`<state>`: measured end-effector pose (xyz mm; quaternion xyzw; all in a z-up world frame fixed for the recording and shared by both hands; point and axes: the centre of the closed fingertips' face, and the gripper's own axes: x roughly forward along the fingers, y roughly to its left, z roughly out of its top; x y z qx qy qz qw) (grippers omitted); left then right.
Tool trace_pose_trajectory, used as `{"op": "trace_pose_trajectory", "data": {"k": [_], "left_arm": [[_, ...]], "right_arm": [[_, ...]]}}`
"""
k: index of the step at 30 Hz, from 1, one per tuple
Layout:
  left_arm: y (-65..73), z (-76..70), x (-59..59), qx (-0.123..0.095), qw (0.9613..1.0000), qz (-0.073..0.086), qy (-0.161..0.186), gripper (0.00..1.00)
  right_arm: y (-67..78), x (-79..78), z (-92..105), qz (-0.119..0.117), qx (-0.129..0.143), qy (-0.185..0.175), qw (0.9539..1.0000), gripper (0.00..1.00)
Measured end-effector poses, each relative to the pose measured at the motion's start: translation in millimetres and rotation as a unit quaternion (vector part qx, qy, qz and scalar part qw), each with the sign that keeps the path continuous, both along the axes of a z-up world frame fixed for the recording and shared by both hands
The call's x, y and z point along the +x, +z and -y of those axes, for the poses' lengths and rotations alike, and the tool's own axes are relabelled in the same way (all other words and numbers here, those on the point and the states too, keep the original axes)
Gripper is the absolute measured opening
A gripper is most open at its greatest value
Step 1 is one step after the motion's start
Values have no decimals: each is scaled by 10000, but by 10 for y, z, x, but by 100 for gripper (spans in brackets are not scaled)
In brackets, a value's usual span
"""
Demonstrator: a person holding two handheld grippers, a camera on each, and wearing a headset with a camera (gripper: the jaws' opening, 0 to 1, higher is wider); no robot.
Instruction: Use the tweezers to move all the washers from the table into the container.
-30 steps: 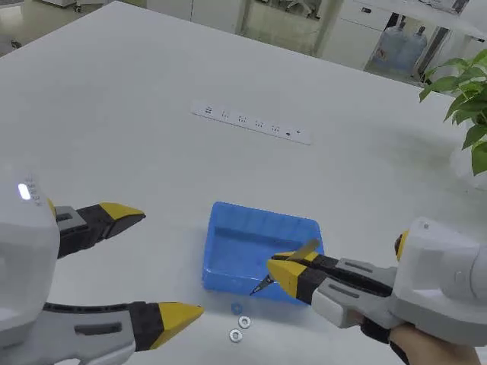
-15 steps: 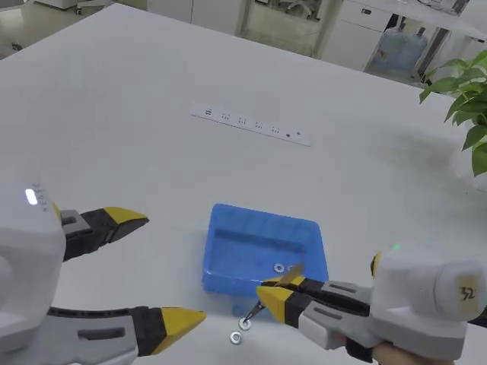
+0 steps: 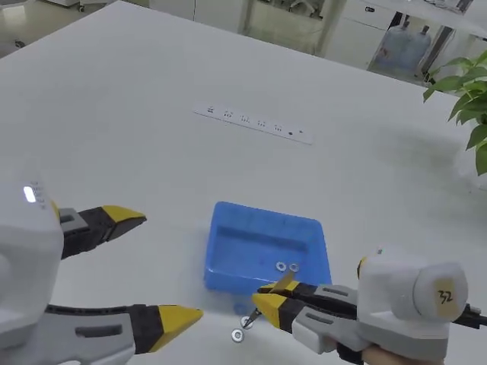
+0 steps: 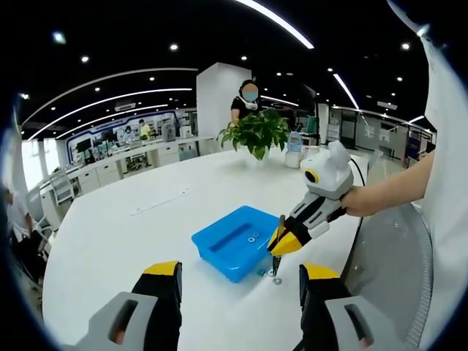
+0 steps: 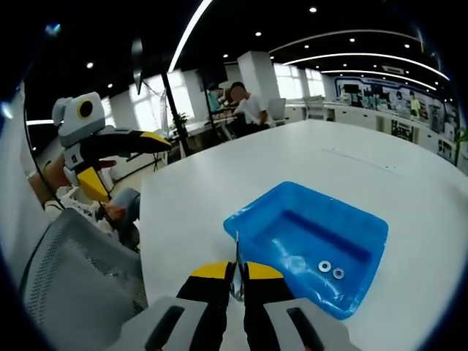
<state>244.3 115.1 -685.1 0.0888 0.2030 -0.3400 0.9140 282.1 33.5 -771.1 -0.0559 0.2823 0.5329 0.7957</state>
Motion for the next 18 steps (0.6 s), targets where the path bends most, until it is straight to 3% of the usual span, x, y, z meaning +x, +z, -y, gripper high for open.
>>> {"op": "trace_pose_trajectory", "data": {"k": [13,18], "left_arm": [[-6,21,12,0,10000,1,-26,65],[-4,24,10,-5,10000,9,-35,65]], "right_arm": [[-5,-86,-56,537,-375,543,9964,2],[-3,-58,-26,509,-355,475,9969,2]]}}
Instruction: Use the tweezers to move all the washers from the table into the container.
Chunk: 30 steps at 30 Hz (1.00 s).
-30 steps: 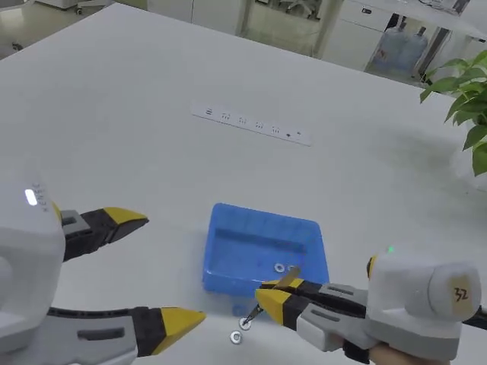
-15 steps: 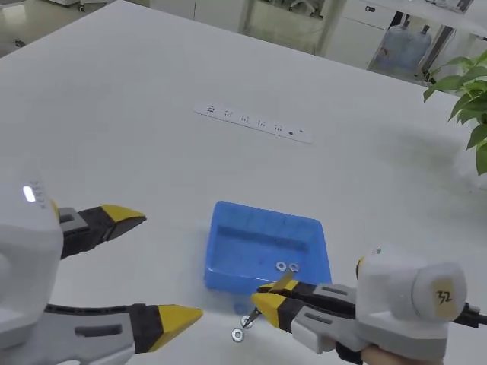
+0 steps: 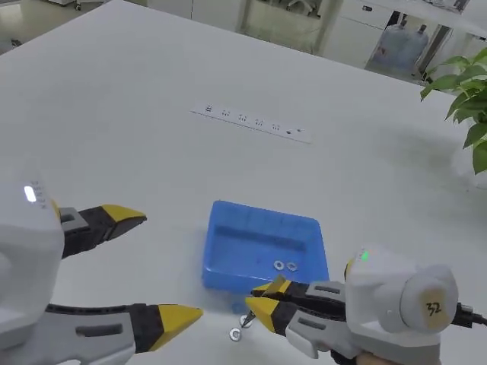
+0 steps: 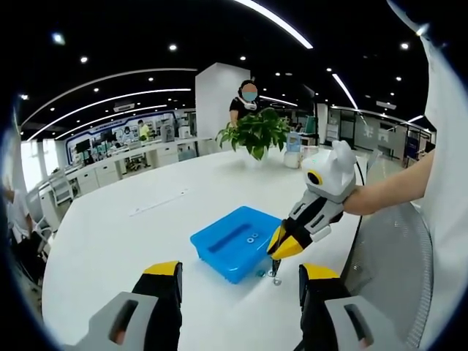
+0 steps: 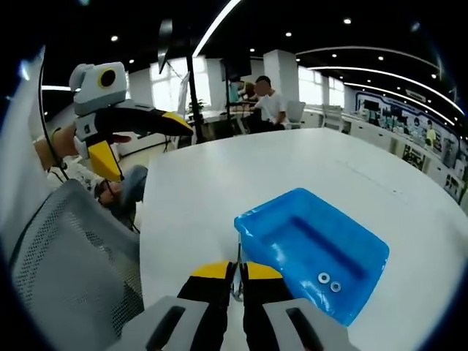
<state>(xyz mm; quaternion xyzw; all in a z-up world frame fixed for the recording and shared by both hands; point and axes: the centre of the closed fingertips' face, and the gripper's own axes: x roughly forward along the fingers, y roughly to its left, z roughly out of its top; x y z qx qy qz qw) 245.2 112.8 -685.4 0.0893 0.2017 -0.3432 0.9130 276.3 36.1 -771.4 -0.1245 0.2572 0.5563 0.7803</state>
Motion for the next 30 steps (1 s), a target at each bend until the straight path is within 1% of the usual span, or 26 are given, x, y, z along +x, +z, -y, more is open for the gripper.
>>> {"op": "trace_pose_trajectory", "data": {"k": [5,7,13,21,24,27,30], "left_arm": [[2,-24,-3,1,10000,12,38,65],[0,-30,-5,1,10000,9,47,65],[-3,-30,-6,-11,10000,12,57,65],[4,-12,-8,-24,10000,24,30,65],[12,-18,-9,-43,10000,31,39,65],[11,-28,-10,-39,10000,32,51,65],[14,-34,-11,-43,10000,38,56,65]], "right_arm": [[6,29,61,-196,144,-235,9994,2],[21,32,80,-218,171,-265,9993,2],[243,73,128,-217,469,-421,9978,2],[583,138,121,11,742,-347,9966,2],[695,180,107,161,798,-283,9963,2],[751,245,104,244,810,-292,9960,2],[768,331,104,305,797,-333,9958,2]]}}
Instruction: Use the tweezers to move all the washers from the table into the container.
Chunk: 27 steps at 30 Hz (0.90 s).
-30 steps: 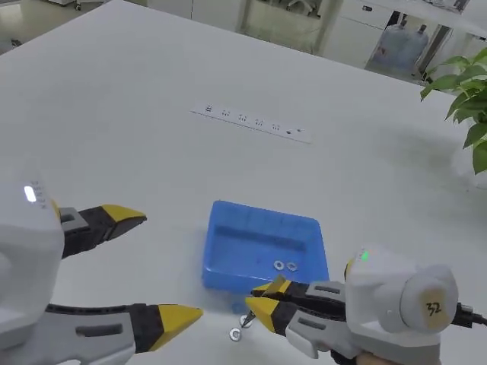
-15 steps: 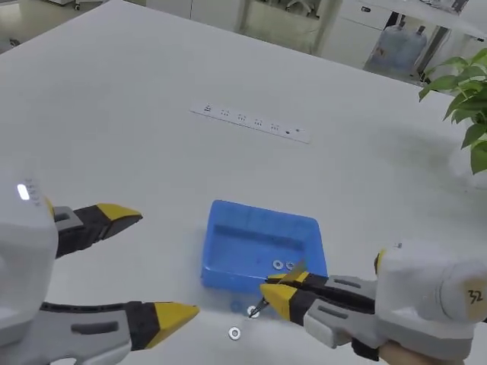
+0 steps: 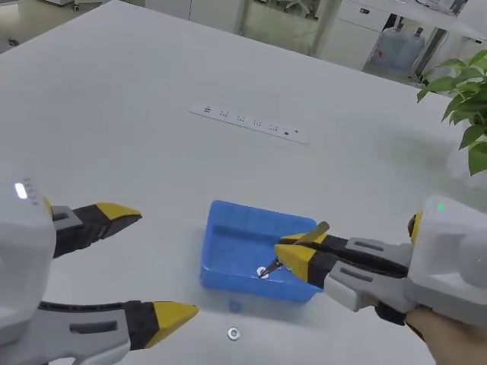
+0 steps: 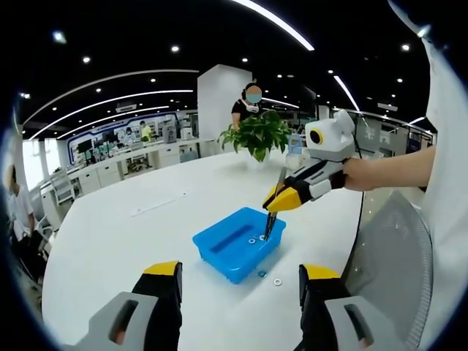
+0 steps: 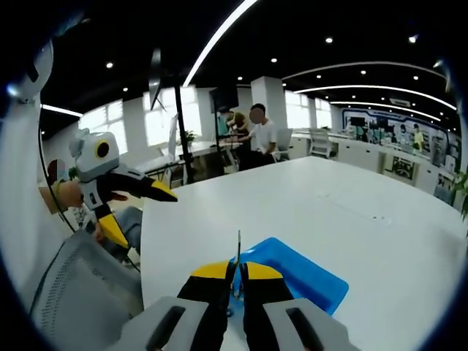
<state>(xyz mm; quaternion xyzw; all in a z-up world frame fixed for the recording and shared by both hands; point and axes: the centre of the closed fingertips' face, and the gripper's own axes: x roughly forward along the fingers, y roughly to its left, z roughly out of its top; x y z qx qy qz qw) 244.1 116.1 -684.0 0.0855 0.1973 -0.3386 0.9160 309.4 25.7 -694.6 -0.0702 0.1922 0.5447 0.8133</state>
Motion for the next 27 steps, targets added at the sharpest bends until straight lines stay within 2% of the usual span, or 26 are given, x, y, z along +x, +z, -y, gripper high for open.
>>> {"op": "trace_pose_trajectory", "data": {"k": [6,12,21,27], "left_arm": [[3,-13,-2,-1,10000,5,13,65],[1,-23,-2,-2,10000,-1,18,65],[-3,-50,3,-16,10000,-8,40,65],[8,-33,1,-22,10000,0,14,65]], "right_arm": [[-59,225,24,34,-166,-307,9994,2],[-221,408,22,-111,-338,-492,9982,2],[-490,556,-7,-331,-562,-536,9964,2],[-628,591,-32,-413,-722,-522,9952,2]]}}
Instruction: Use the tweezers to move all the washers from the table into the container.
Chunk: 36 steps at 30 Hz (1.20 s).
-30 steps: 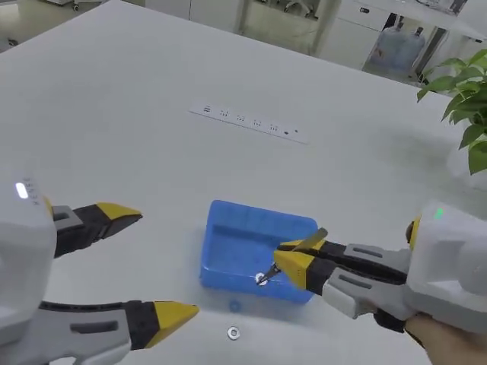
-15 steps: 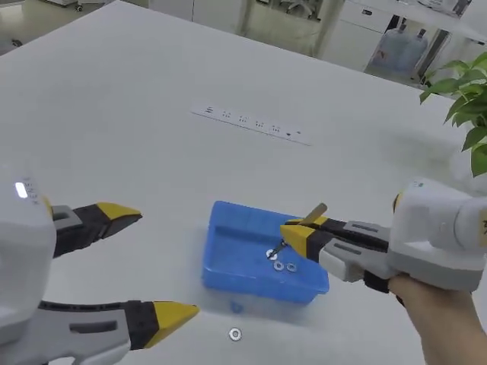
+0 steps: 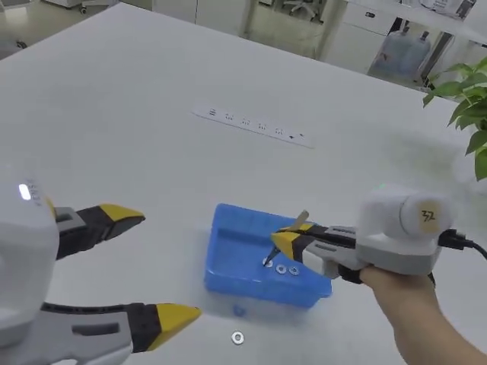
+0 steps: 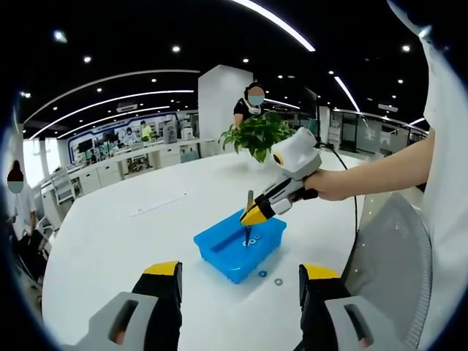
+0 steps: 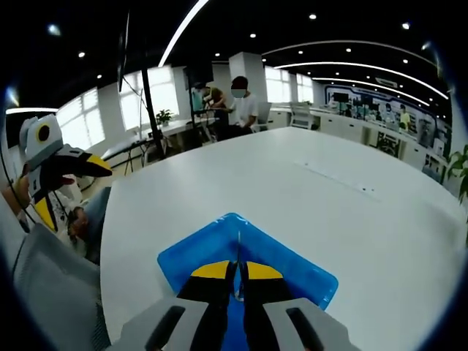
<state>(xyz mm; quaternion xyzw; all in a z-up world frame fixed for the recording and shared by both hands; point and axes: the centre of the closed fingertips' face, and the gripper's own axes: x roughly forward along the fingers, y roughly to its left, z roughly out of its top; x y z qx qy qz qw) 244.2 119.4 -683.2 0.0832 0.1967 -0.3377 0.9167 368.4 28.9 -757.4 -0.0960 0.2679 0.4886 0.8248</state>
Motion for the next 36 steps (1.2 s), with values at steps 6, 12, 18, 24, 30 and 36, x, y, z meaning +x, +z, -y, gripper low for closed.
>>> {"op": "trace_pose_trajectory", "data": {"k": [6,12,18,24,30,36], "left_arm": [[-3,-4,-5,-8,10000,-21,7,65],[-15,3,-1,4,10000,-32,-8,65],[-7,1,9,-15,10000,-24,3,65],[-20,-39,14,-16,10000,-33,65,65],[-39,-45,16,-71,9999,-61,91,65],[-32,13,22,-65,10000,-46,4,65]], "right_arm": [[-79,-13,-13,-6,-134,28,9999,2],[-102,-8,-20,-9,-132,-2,9999,2],[-75,-6,3,60,-113,-77,9999,3],[157,-110,35,196,218,-147,9995,3],[536,-385,11,400,711,9,9967,3],[582,-646,-48,265,889,217,9955,3]]}}
